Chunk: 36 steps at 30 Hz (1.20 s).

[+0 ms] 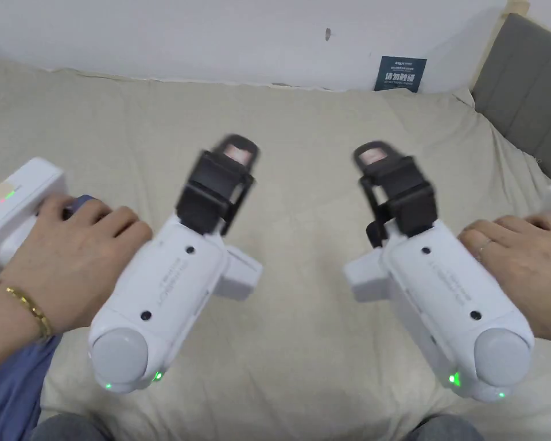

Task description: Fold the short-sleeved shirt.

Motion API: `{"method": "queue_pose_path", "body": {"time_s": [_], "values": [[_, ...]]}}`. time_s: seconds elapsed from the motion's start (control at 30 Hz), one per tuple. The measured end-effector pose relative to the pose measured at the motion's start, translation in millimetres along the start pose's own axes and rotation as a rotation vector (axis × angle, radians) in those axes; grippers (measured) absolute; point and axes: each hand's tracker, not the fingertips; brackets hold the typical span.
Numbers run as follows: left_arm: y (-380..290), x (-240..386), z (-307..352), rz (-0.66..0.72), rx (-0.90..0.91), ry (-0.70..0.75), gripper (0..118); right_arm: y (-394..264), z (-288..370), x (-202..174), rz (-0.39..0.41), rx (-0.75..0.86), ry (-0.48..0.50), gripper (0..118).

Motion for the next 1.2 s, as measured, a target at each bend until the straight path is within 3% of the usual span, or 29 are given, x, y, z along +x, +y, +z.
{"method": "queue_pose_path", "body": {"time_s": [0.1, 0.17, 0.23, 0.3, 0.4, 0.53, 0.6, 0.67, 0.73, 0.83, 1.0, 1.2], "values": [[13, 3, 11, -0.084, 0.170, -0.032, 118, 8, 11, -2, 0.200, 0.190, -0.022, 118], [11, -1, 19, 0.013, 0.171, -0.069, 118, 4, 15, 0, 0.209, 0.205, 0.036, 118], [2, -11, 21, 0.131, 0.135, -0.040, 118, -3, 13, 12, 0.049, 0.175, 0.021, 118], [-14, -30, 14, 0.318, -0.002, -0.007, 118, -14, 3, 34, -0.230, 0.027, 0.084, 118], [-50, -69, 1, 0.826, -0.273, 0.078, 118, -47, -15, 78, -0.875, -0.203, 0.112, 118], [-93, -100, 2, 1.474, -0.453, 0.302, 118, -91, -10, 105, -1.627, -0.286, -0.062, 118], [-99, -105, 10, 1.711, -0.448, 0.401, 118, -101, -3, 101, -1.926, -0.238, -0.121, 118], [-95, -96, 19, 1.893, -0.454, 0.463, 118, -93, 5, 90, -2.123, -0.210, -0.146, 118], [-81, -81, 21, 1.971, -0.508, 0.450, 118, -82, 7, 73, -2.168, -0.246, -0.150, 118], [-57, -49, 21, 1.994, -0.621, 0.327, 118, -55, 8, 44, -2.130, -0.377, -0.141, 118], [-26, -18, 28, 1.993, -0.686, 0.226, 118, -29, 14, 9, -2.096, -0.477, -0.024, 118], [-20, -16, 27, 1.976, -0.686, 0.199, 118, -19, 17, 13, -2.144, -0.491, 0.004, 118]]}}
